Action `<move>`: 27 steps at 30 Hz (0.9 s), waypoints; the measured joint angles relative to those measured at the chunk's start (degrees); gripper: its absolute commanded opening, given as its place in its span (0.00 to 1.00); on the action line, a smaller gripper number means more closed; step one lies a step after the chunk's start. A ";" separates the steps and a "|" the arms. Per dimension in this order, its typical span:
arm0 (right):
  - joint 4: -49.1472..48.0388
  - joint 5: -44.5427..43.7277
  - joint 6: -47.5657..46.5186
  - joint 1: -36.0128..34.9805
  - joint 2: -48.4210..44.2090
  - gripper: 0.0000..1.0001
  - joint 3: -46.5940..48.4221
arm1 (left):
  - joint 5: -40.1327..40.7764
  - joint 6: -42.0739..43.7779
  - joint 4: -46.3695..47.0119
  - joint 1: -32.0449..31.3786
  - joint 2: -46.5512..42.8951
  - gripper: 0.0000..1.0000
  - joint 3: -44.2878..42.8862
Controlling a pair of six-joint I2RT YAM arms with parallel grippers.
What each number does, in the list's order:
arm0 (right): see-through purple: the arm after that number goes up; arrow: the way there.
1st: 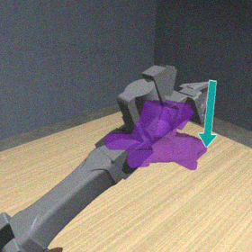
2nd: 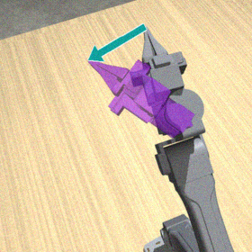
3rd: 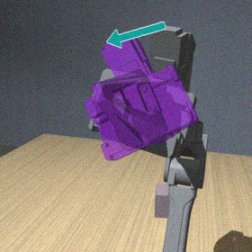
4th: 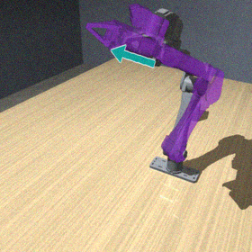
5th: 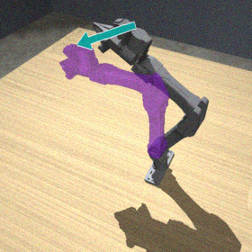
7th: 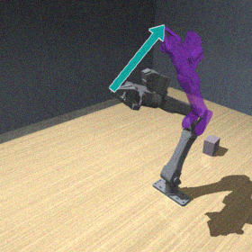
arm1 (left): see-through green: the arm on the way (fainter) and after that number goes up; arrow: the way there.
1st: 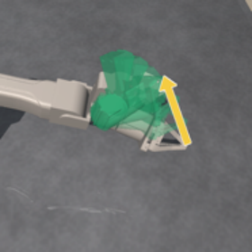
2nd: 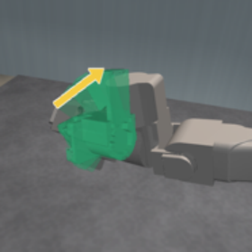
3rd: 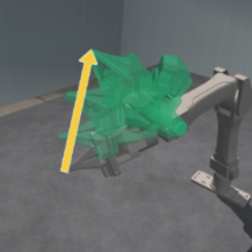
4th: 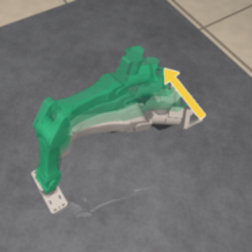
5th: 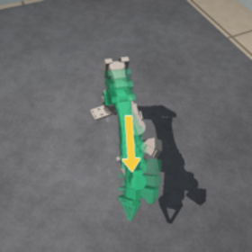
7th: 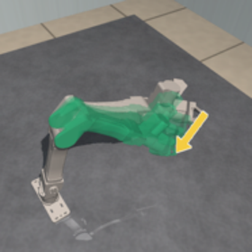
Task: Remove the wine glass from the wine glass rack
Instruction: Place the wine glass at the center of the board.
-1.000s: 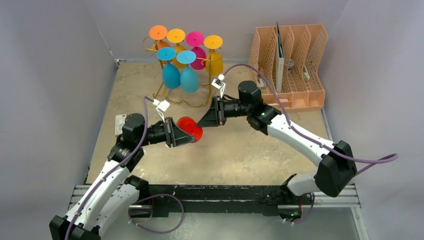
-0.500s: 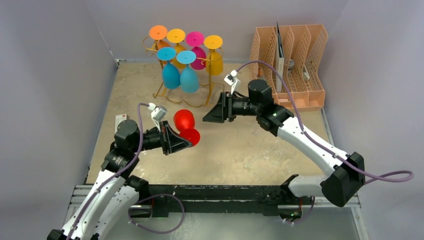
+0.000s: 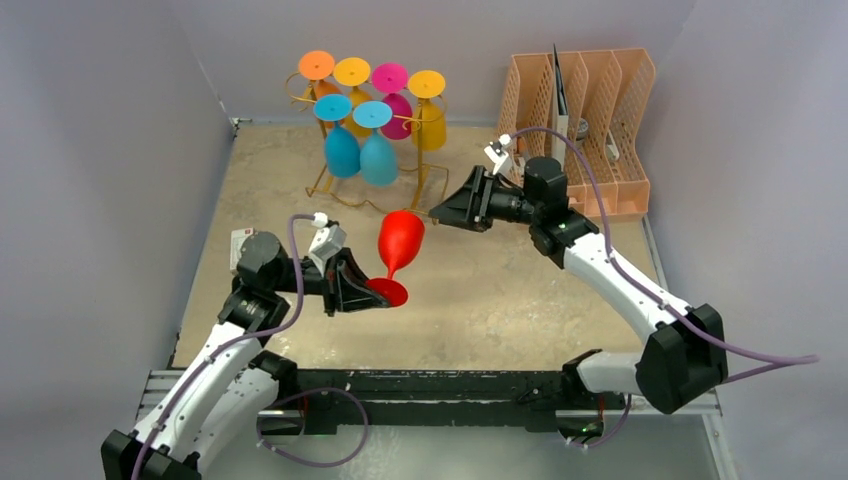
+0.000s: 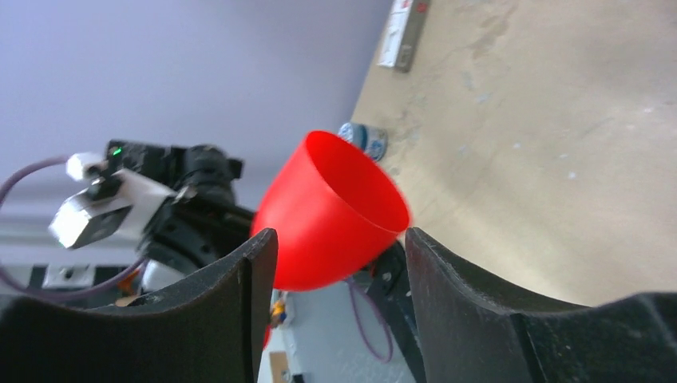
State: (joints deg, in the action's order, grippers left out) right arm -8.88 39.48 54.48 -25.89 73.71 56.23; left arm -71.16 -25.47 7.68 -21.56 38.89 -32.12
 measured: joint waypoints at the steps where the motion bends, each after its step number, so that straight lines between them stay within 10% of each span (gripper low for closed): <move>1: -0.90 1.75 0.57 -0.04 0.33 0.63 0.39 | -1.18 -0.22 2.01 0.00 0.81 0.00 0.57; 12: -9.88 14.51 7.10 -0.37 5.92 0.59 4.52 | -7.10 -7.10 21.79 0.00 -1.46 0.00 6.03; 27: -17.70 27.61 14.10 -4.26 10.34 0.31 7.32 | -10.88 -2.19 18.01 -0.09 -0.87 0.00 4.98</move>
State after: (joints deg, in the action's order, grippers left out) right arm -26.59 67.09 68.58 -30.15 84.05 63.55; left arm -82.04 -27.66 25.69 -21.65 38.02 -27.14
